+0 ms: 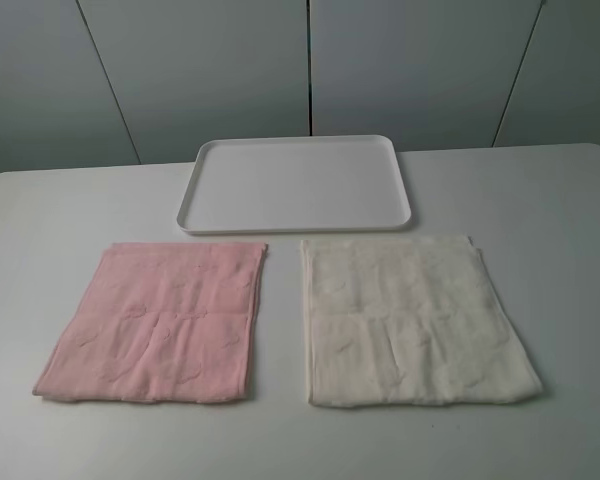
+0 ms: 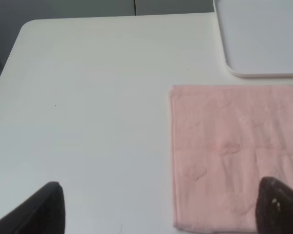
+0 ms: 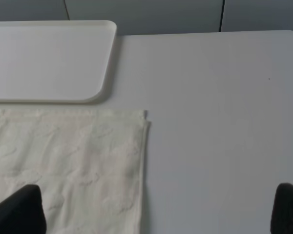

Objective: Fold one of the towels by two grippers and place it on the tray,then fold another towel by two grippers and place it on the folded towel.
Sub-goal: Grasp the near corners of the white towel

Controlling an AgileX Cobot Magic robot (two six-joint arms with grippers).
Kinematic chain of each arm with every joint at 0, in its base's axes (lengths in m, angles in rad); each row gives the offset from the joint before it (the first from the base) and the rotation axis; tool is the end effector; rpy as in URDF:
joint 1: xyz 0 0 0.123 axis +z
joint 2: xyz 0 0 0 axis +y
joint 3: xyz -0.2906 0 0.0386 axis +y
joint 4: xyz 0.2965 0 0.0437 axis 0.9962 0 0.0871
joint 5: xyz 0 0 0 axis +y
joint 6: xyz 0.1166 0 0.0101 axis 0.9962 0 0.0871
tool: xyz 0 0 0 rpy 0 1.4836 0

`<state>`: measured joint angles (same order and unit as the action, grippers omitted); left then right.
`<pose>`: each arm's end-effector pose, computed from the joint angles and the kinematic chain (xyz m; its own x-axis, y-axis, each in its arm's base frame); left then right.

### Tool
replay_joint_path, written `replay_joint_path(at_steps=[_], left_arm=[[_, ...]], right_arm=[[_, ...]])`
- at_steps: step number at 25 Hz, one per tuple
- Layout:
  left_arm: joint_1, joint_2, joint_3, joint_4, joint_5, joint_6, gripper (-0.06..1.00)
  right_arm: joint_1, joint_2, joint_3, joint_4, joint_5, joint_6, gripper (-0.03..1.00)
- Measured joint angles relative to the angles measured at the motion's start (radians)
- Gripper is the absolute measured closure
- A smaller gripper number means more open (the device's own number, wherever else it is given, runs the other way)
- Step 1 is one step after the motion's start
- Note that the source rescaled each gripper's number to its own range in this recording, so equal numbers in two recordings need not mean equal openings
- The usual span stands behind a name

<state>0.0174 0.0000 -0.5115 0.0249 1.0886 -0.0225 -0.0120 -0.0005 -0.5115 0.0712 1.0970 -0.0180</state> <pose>0.0497 0.0034 0.2897 -0.4699 -0.0191 -0.8825 -0.0420 0.9991 0.0007 0.0492 0.0068 0.2891 -0.4771 0.0202 -0.8786 -0.0367 0.9984 0.0429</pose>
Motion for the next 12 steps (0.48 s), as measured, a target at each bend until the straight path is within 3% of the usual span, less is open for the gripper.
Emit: replay_joint_path(at_steps=[12], left_arm=[[0.0,0.0,0.0,0.0,0.0,0.0,-0.06]], right_arm=[[0.0,0.0,0.0,0.0,0.0,0.0,-0.03]])
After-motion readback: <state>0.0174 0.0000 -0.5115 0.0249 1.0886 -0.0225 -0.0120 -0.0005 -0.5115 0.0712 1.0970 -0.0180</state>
